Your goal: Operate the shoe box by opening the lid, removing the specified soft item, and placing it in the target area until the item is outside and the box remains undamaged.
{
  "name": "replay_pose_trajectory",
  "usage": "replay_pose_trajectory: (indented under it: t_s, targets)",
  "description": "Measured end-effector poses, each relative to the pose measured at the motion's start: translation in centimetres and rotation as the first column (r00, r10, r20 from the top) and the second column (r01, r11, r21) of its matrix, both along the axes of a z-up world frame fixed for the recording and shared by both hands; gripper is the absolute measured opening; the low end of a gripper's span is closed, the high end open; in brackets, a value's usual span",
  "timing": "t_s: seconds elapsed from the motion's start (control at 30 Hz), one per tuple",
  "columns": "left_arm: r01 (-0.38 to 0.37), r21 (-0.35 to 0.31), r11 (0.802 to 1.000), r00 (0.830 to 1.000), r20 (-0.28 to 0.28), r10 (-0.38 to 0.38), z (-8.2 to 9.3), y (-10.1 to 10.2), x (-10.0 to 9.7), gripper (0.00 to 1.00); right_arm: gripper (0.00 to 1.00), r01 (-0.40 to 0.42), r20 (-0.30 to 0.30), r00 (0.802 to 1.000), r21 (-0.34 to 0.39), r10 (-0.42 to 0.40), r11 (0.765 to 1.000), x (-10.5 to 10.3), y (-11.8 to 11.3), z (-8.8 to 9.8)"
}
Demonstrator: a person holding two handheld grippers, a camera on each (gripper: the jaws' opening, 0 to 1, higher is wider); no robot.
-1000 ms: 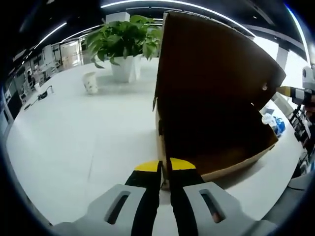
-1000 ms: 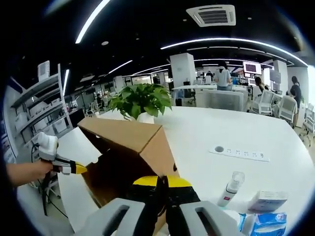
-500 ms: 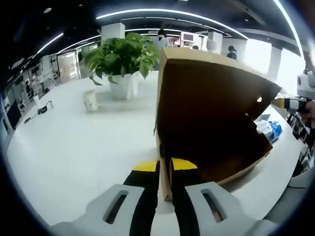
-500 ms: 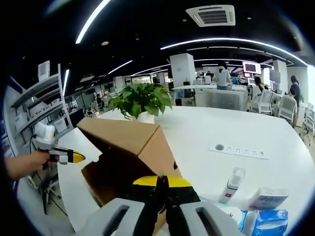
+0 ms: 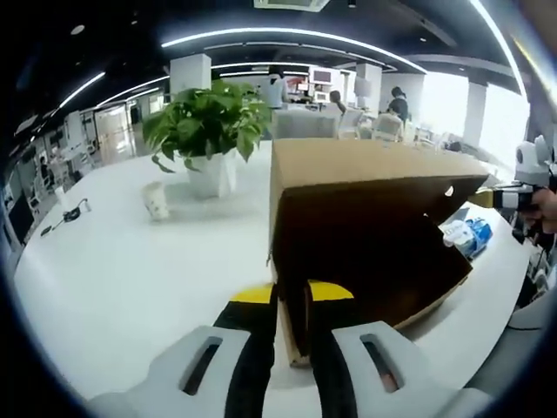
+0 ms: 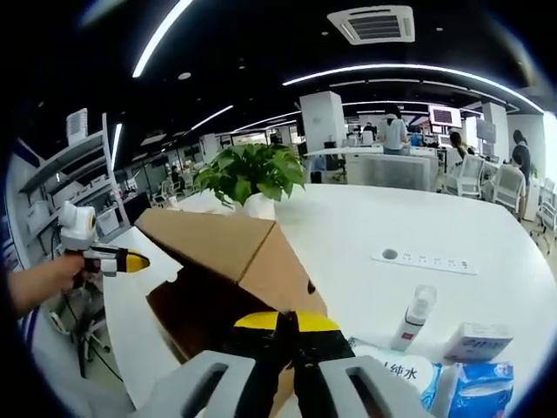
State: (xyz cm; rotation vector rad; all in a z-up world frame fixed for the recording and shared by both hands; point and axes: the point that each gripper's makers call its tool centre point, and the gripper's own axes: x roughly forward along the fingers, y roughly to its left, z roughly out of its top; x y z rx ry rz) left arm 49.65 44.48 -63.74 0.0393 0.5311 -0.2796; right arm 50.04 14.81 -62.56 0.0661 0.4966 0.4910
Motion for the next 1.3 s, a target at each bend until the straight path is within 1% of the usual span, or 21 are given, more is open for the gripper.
replay_pose_trajectory:
  t_s: [0.2, 0.33, 0.57, 0.67, 0.77, 1.0, 1.07, 1.1, 1.2, 1.3]
  targets:
    - [0.018, -0.024, 1.0, 1.0, 0.007, -0.018, 0.6, -0.1, -0.1, 0.12, 0.0, -0.003, -0.014, 1.0, 0.001, 0.003, 1.0, -0.6, 0.0, -0.5]
    - [0.037, -0.005, 0.999, 0.999, 0.007, -0.037, 0.7, -0.2, -0.3, 0.12, 0.0, -0.005, -0.025, 1.0, -0.005, 0.005, 1.0, -1.0, 0.0, -1.0]
    - [0.054, -0.012, 0.998, 0.998, 0.016, -0.054, 1.2, -0.5, -0.4, 0.12, 0.0, -0.005, -0.052, 0.999, 0.011, 0.005, 1.0, -1.7, 0.1, -1.9]
    - [0.062, -0.012, 0.998, 0.998, 0.01, -0.061, 1.0, -0.6, -0.4, 0.12, 0.0, -0.006, -0.062, 0.998, 0.002, 0.006, 1.0, -2.0, 0.2, -2.4]
    - [0.065, -0.012, 0.998, 0.998, 0.003, -0.065, 0.7, -0.7, -0.5, 0.12, 0.0, -0.007, -0.07, 0.998, 0.019, 0.008, 1.0, -2.2, 0.3, -2.5]
    - [0.07, -0.007, 0.998, 0.998, -0.007, -0.07, 0.4, -0.7, -1.0, 0.12, 0.0, -0.019, -0.072, 0.997, 0.025, 0.021, 1.0, -2.6, 0.6, -2.8]
    - [0.073, -0.007, 0.997, 0.997, -0.012, -0.073, 0.3, -0.8, -1.1, 0.13, 0.0, -0.028, -0.069, 0.997, 0.011, 0.028, 1.0, -2.7, 0.6, -2.9]
    - [0.078, -0.005, 0.997, 0.997, -0.016, -0.079, 0.2, -0.8, -1.2, 0.13, 0.0, -0.037, -0.065, 0.997, -0.009, 0.036, 0.999, -2.8, 0.6, -3.0]
    - [0.085, 0.007, 0.996, 0.996, -0.025, -0.085, -0.1, -0.8, -1.4, 0.14, 0.01, -0.053, -0.063, 0.997, -0.01, 0.053, 0.999, -3.1, 0.8, -3.0]
    - [0.086, 0.003, 0.996, 0.996, -0.026, -0.086, -0.3, -0.7, -1.5, 0.14, 0.03, -0.064, -0.055, 0.996, -0.023, 0.063, 0.998, -3.2, 0.8, -3.0]
